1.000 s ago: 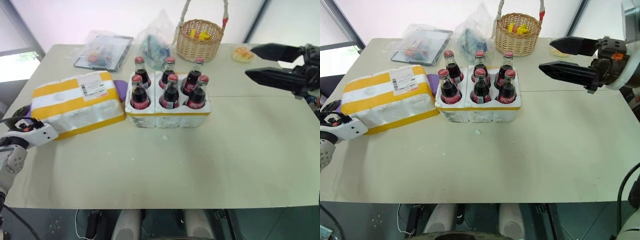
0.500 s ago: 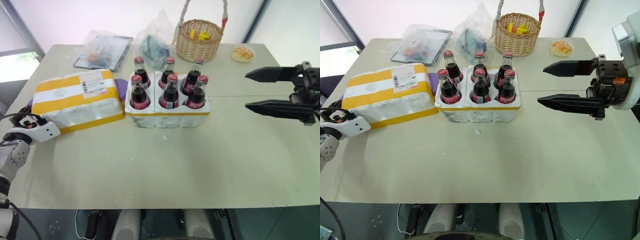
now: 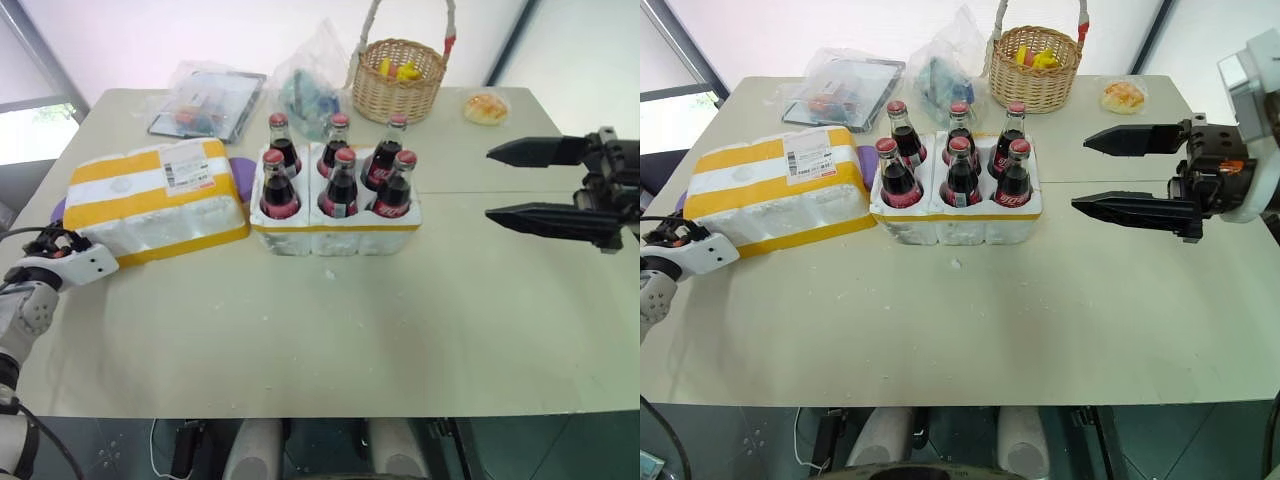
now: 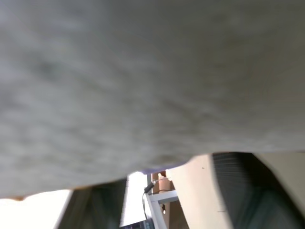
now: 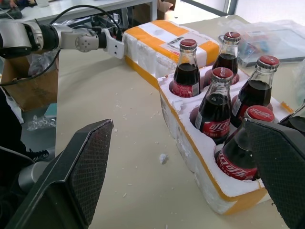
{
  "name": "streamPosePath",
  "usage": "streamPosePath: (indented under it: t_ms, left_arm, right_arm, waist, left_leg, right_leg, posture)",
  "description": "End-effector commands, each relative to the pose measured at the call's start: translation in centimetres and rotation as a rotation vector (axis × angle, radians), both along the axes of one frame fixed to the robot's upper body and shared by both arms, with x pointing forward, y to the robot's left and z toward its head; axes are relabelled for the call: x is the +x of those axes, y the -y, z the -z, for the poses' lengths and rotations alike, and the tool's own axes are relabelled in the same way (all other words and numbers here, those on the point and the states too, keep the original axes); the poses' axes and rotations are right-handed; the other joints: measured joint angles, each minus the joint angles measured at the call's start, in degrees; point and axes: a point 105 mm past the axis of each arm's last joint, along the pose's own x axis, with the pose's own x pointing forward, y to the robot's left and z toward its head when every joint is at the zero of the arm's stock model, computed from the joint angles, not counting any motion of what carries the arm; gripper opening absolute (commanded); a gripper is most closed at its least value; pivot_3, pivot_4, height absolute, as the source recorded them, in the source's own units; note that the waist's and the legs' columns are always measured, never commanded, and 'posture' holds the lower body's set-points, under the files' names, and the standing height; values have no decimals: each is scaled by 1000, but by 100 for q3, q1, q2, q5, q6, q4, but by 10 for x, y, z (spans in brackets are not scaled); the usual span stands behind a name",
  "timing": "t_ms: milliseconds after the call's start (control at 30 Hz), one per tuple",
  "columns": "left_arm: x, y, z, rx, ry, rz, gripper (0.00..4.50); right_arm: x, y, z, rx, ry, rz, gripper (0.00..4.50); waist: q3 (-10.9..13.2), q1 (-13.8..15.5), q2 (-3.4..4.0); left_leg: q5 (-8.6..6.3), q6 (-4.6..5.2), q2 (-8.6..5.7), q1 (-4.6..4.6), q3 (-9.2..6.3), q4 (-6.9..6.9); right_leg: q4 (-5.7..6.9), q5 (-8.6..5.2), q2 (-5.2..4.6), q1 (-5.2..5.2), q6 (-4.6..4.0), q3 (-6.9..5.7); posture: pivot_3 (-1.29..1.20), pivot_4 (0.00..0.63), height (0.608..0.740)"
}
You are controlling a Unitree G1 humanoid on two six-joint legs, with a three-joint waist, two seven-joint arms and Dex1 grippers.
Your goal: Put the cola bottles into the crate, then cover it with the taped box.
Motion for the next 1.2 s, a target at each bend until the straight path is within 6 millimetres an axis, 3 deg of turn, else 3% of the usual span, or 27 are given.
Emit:
streamPosePath:
  t_ms: [33, 400, 567, 733, 967, 1133, 1200]
  left_arm:
    - [-3, -12, -15, 5, 34, -38, 456]
    - [-7, -20, -33, -12, 80, -57, 456]
    - [-15, -33, -62, -46, 143, -95, 456]
    - [-17, -36, -108, -56, 220, -94, 456]
    - [-3, 6, -202, -67, 351, 57, 456]
    - [13, 58, -255, -117, 384, 217, 456]
    - [21, 83, -265, -138, 355, 280, 456]
  right_arm:
    - [-3, -2, -7, 1, 51, -11, 4500]
    - [1, -2, -4, 21, 58, -6, 4500]
    - [4, -3, -2, 30, 60, -13, 4500]
    - [9, -4, -1, 38, 61, -19, 4500]
    - [13, -5, 6, 47, 56, -29, 4500]
    - [12, -2, 7, 47, 57, -16, 4500]
    - [12, -1, 9, 51, 58, -3, 4500]
  waist:
    - [0, 0, 0]
    - [0, -10, 0]
    - [0, -10, 0]
    - [-1, -3, -1]
    - [-7, 18, -13]
    - [-7, -14, -13]
    - [-7, -9, -14]
  left_leg:
    - [0, 0, 0, 0, 0, 0]
    - [0, 0, 0, 0, 0, 0]
    - [0, 0, 1, 0, 0, 0]
    - [0, 0, 0, -1, 0, 1]
    - [0, 0, -2, -6, 0, 6]
    - [1, 1, -3, -4, 0, 6]
    - [1, 1, -3, -3, -1, 7]
  right_leg:
    - [0, 0, 0, 0, 0, 0]
    - [1, 0, 0, 0, 0, 0]
    - [0, 0, 0, 0, 0, 0]
    - [0, 0, 0, 0, 0, 0]
    - [-3, 2, 0, 2, 3, -1]
    - [0, 3, 3, 4, 6, -1]
    - [2, 3, 4, 5, 6, -1]
  posture:
    - [0, 150, 737]
    - [0, 150, 737]
    - [0, 150, 737]
    - [0, 150, 737]
    - [0, 150, 737]
    - [0, 150, 737]
    - [0, 150, 737]
